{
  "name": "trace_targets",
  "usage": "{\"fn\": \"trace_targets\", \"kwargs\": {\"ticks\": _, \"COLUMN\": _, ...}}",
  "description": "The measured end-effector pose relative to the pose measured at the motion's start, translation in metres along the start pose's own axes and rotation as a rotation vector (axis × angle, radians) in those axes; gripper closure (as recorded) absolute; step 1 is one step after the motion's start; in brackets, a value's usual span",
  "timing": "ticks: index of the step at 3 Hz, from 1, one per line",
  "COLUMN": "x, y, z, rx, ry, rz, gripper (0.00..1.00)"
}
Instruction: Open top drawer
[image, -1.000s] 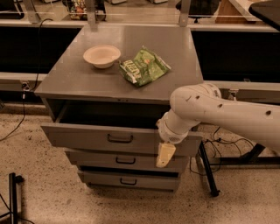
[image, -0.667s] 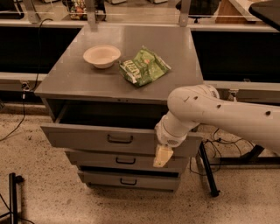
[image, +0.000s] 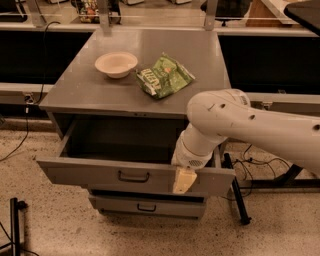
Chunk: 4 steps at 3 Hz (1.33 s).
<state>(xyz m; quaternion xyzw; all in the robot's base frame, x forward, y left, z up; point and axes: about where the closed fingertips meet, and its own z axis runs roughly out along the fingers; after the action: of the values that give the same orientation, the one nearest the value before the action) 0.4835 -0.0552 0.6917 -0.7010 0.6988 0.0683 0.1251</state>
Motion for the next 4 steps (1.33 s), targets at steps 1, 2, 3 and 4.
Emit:
{"fn": "trace_targets", "kwargs": {"ticks": 1, "x": -0.007, "y": 0.008, "z": -0.028, "rx": 0.035, "ry": 0.016, "rz": -0.030, "gripper": 0.18}}
{"fn": "trace_targets", "kwargs": {"ticks": 2, "x": -0.008, "y": 0.000, "z": -0.048, "rx": 0.067, "ry": 0.039, "rz": -0.053, "gripper": 0.15}}
{"fn": "trace_targets", "kwargs": {"ticks": 3, "x": -0.005, "y": -0.026, "z": -0.058, "rx": 0.090, "ry": 0.057, "rz": -0.053, "gripper": 0.30}}
{"fn": "trace_targets", "kwargs": {"ticks": 4, "x": 0.000, "y": -0.057, "z": -0.053, "rx": 0.093, "ry": 0.064, "rz": -0.034, "gripper": 0.50}}
